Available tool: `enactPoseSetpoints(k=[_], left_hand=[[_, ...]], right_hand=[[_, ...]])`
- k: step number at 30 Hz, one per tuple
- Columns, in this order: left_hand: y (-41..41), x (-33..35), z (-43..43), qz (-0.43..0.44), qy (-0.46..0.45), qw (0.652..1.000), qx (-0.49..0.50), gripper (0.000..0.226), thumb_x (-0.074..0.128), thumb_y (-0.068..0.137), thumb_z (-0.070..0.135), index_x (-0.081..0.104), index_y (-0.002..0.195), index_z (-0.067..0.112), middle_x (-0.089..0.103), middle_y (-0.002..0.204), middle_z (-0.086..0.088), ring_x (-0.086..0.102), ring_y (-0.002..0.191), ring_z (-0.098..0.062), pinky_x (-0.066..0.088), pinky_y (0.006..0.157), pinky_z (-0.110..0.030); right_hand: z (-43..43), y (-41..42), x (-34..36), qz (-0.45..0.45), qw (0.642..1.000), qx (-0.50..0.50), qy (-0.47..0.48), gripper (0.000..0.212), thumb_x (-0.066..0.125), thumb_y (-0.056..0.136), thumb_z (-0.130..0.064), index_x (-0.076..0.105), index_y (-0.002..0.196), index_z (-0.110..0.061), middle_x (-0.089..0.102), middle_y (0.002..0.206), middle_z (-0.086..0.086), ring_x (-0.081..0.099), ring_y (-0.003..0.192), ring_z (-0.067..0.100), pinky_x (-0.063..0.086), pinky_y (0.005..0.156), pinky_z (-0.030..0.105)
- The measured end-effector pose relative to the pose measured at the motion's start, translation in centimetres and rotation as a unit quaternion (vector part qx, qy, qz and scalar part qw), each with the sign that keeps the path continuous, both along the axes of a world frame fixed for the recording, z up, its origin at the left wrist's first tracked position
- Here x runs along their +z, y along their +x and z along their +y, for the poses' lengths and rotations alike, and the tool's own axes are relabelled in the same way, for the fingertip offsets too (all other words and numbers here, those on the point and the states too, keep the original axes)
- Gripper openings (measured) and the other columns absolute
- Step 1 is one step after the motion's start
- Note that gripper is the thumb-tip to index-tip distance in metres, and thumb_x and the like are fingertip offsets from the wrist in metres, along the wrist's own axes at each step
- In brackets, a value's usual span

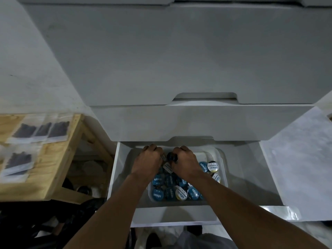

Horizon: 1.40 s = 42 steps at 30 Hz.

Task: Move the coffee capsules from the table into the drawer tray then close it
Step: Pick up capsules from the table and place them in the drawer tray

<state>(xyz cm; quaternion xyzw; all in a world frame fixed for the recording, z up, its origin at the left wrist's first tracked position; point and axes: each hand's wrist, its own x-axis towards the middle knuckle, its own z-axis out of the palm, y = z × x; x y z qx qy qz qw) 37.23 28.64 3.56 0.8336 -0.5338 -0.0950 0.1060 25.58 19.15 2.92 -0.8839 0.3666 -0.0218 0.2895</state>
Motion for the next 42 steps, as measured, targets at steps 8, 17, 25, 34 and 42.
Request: enactPoseSetpoints(k=[8,17,25,34,42], left_hand=[[0.3,-0.5,0.8,0.003,-0.033,0.999,0.007,0.018,0.058,0.091,0.020,0.071,0.099,0.011,0.053,0.113,-0.008,0.053,0.101,-0.020,0.051,0.089,-0.032],[-0.2,0.2,1.1,-0.042,0.014,0.998,0.047,0.021,0.065,0.086,0.018,0.065,0.107,0.018,0.049,0.121,-0.004,0.050,0.111,-0.019,0.053,0.081,-0.030],[-0.5,0.6,0.8,-0.038,0.024,0.997,0.066,0.024,0.059,0.090,0.021,0.065,0.112,0.017,0.051,0.121,-0.009,0.048,0.113,-0.022,0.053,0.089,-0.036],[-2.8,2.7,0.6,-0.035,0.029,0.993,0.113,0.023,0.052,0.091,0.021,0.059,0.111,0.011,0.058,0.112,-0.010,0.056,0.100,-0.026,0.052,0.083,-0.039],[-7.5,5.8,-0.4,-0.102,0.037,0.988,0.109,0.022,0.048,0.092,0.016,0.057,0.111,0.009,0.059,0.108,-0.011,0.059,0.098,-0.029,0.051,0.078,-0.043]], right_hand=[[0.0,-0.4,0.1,0.002,1.000,-0.006,0.004,0.025,0.062,0.085,-0.016,0.065,0.110,-0.011,0.054,0.117,0.011,0.058,0.102,0.030,0.053,0.090,0.035],[-0.4,-0.5,0.0,0.002,1.000,0.010,-0.004,0.030,0.057,0.090,-0.011,0.063,0.118,-0.011,0.055,0.119,0.013,0.057,0.107,0.031,0.051,0.094,0.034],[-0.7,0.0,0.1,-0.009,0.999,0.047,-0.008,0.031,0.055,0.088,-0.005,0.065,0.117,-0.012,0.059,0.115,0.014,0.059,0.103,0.031,0.050,0.090,0.033],[-2.4,-1.9,0.7,-0.029,0.995,0.083,-0.039,0.027,0.055,0.088,-0.009,0.063,0.113,-0.004,0.058,0.113,0.017,0.060,0.099,0.034,0.049,0.084,0.034],[-3.8,-6.7,3.2,0.026,0.990,0.093,-0.106,0.035,0.055,0.091,-0.027,0.057,0.122,-0.010,0.057,0.121,0.013,0.054,0.111,0.031,0.049,0.093,0.041]])
